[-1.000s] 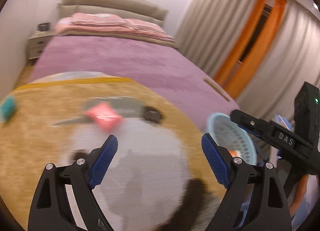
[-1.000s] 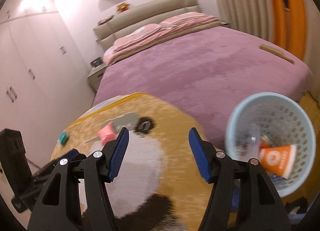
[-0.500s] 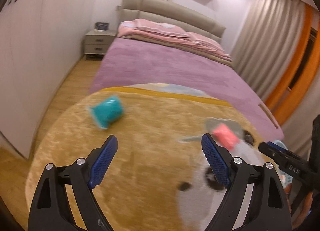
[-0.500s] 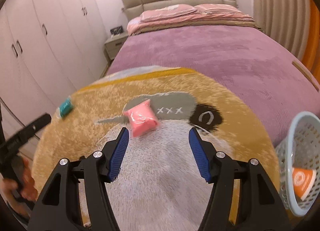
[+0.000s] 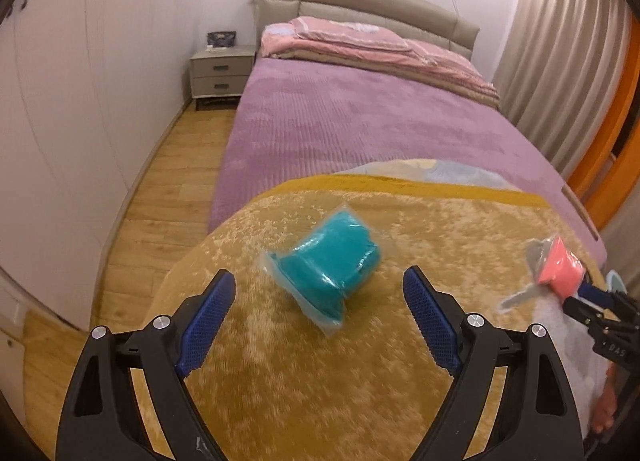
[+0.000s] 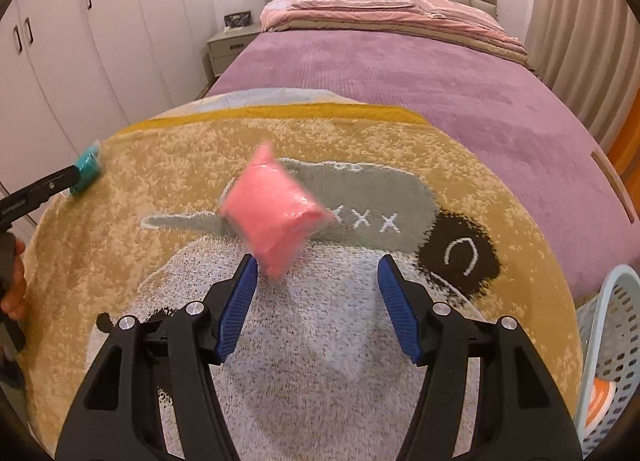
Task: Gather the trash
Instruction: 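Grasp the teal plastic bag with the left tool while the right tool grasps the pink bag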
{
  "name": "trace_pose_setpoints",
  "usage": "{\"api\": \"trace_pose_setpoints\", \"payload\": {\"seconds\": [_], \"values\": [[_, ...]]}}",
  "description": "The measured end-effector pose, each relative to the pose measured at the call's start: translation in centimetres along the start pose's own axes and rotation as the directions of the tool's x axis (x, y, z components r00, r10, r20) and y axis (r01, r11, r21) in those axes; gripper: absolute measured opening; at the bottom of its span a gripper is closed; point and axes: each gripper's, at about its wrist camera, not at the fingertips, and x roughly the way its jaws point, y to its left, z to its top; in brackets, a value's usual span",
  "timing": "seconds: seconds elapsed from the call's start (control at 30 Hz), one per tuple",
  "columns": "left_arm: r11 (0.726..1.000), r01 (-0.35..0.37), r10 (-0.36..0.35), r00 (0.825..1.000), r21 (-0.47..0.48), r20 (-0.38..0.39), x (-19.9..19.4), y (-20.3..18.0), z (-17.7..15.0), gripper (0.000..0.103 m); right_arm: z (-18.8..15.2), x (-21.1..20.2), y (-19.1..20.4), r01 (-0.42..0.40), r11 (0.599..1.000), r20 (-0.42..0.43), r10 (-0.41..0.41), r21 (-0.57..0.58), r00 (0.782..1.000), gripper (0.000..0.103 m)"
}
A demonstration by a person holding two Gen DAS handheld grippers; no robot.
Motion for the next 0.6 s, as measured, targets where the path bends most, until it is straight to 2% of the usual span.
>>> {"api": "trace_pose_setpoints", "payload": {"seconds": [0.13, 0.27, 0.4, 0.5, 0.6], "values": [[1.0, 0.011, -0.01, 1.0, 0.025, -0.016, 1.3, -0.2, 0.2, 0.084, 0.4, 0.5, 0.4, -0.007, 1.0, -0.002, 0.007, -0.027, 1.0, 0.061], [0.999, 0.021, -0.02, 1.0, 0.045, -0.021, 2.0, -0.7, 0.8, 0.082, 1.2, 1.1, 0.3, -0.015, 0.999, -0.006, 0.015, -0.034, 1.0, 0.074], [0.997, 0.014, -0.012, 1.0, 0.072, -0.029, 2.5, -1.2, 0.6, 0.078, 2.1, 1.8, 0.1, -0.026, 0.999, -0.007, 0.026, -0.035, 1.0, 0.074], [0.995, 0.044, -0.042, 0.999, 0.086, -0.03, 2.3, -1.5, 0.4, 0.074, 3.1, 2.6, 0.4, -0.04, 0.998, -0.014, 0.04, -0.051, 0.999, 0.074], [0.994, 0.041, -0.038, 0.999, 0.097, -0.03, 2.4, -1.7, 0.2, 0.069, 4.1, 3.3, 0.7, -0.037, 0.997, -0.015, 0.036, -0.063, 0.999, 0.074]]}}
